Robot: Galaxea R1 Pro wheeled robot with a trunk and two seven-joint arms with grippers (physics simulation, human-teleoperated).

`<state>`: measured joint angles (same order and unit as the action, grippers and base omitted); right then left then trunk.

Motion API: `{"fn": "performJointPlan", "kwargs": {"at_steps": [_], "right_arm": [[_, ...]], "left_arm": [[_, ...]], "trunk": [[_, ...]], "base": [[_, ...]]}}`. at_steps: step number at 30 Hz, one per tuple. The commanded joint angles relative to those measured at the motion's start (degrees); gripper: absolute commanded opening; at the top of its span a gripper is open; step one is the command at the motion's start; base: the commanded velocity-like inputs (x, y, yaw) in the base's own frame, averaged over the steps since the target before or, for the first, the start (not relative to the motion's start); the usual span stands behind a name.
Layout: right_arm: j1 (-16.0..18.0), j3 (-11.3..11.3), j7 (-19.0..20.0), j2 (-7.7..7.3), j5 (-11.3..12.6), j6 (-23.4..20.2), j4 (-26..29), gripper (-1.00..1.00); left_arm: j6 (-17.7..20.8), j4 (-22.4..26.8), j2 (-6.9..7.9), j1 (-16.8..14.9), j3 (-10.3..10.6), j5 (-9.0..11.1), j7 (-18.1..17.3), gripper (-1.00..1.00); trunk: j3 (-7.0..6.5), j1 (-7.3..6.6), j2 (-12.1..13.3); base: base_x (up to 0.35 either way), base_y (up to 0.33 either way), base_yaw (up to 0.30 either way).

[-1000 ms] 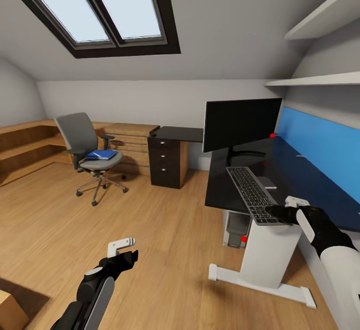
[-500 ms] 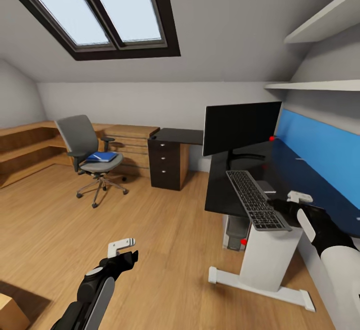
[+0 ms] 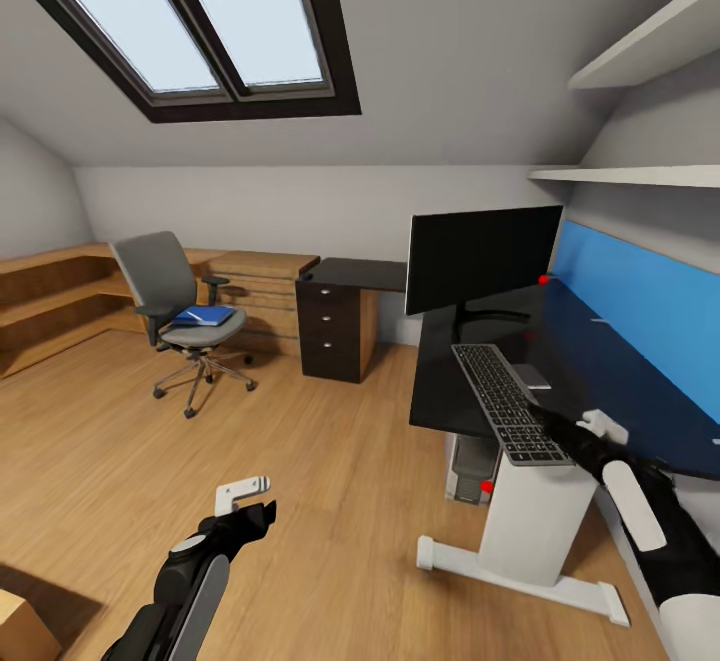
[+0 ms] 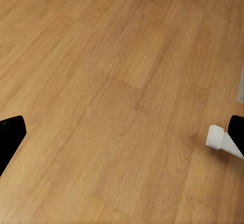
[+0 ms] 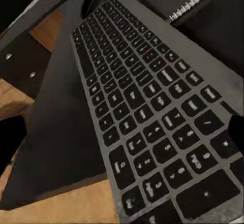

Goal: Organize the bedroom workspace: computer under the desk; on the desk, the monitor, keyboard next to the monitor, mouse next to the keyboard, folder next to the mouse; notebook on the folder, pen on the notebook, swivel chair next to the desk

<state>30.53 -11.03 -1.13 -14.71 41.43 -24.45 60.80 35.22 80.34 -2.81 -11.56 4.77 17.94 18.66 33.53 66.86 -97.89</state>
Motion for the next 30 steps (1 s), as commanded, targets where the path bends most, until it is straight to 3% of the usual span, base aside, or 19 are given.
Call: {"fn": "performJointPlan", "kwargs": {"at_steps": [1, 3, 5, 9, 15, 16, 17, 22, 30], "right_arm": [[-0.9, -0.23, -1.21, 0.23, 3.19, -0.29, 0.76, 1.0], [-2.73, -0.59, -3.74, 0.47, 11.46, -0.44, 2.73, 1.0], [-3.67, -0.77, -4.62, 0.44, 15.07, -0.81, 4.23, 1.0], [-4.55, -1.4, -5.46, 0.3, 18.36, -1.09, 5.79, 1.0], [-4.66, -1.87, -5.6, 0.3, 18.83, -1.07, 5.99, 1.0], [-4.69, -3.92, -5.72, 0.73, 19.17, -1.17, 6.07, 1.0], [-4.69, -4.07, -5.72, 0.79, 19.18, -1.22, 6.06, 1.0], [-4.69, -4.32, -5.72, 0.87, 19.21, -1.28, 6.01, 1.0], [-4.69, -4.44, -5.65, 0.74, 19.13, -1.22, 6.08, 1.0]], "left_arm": [[-0.08, 0.06, 0.02, -0.04, 0.07, 0.61, 0.52, 1.0], [-0.9, 0.07, 0.06, -0.04, 0.07, 0.61, 0.51, 1.0], [-1.22, 0.07, 0.07, -0.04, 0.07, 0.57, 0.51, 1.0], [-1.51, 0.08, 0.08, -0.04, 0.07, 0.56, 0.5, 1.0], [-1.52, 0.05, 0.08, -0.04, 0.07, 0.63, 0.55, 1.0], [-1.55, 0.02, 0.07, -0.04, 0.07, 0.61, 0.58, 1.0], [-1.55, 0.04, 0.07, -0.04, 0.07, 0.61, 0.59, 1.0], [-1.56, 0.0, 0.04, -0.04, 0.07, 0.66, 0.59, 1.0], [-1.56, -0.01, -0.01, -0.04, 0.15, 0.61, 0.54, 1.0]], "trunk": [[0.05, 0.0, -0.03], [0.05, 0.0, -0.03], [0.05, 0.0, -0.03], [0.05, 0.0, -0.03], [0.05, 0.0, -0.03], [0.05, 0.0, -0.03], [0.05, 0.0, -0.03], [0.05, 0.0, -0.03], [0.05, 0.0, -0.03]], "base": [[-0.007, 0.0, 0.0], [-0.087, 0.065, 0.0], [-0.166, 0.141, 0.0], [-0.226, 0.199, 0.0], [-0.169, 0.148, 0.0], [-0.012, 0.011, 0.0], [-0.008, 0.007, 0.0], [-0.004, 0.003, 0.0], [-0.275, 0.055, 0.0]]}}
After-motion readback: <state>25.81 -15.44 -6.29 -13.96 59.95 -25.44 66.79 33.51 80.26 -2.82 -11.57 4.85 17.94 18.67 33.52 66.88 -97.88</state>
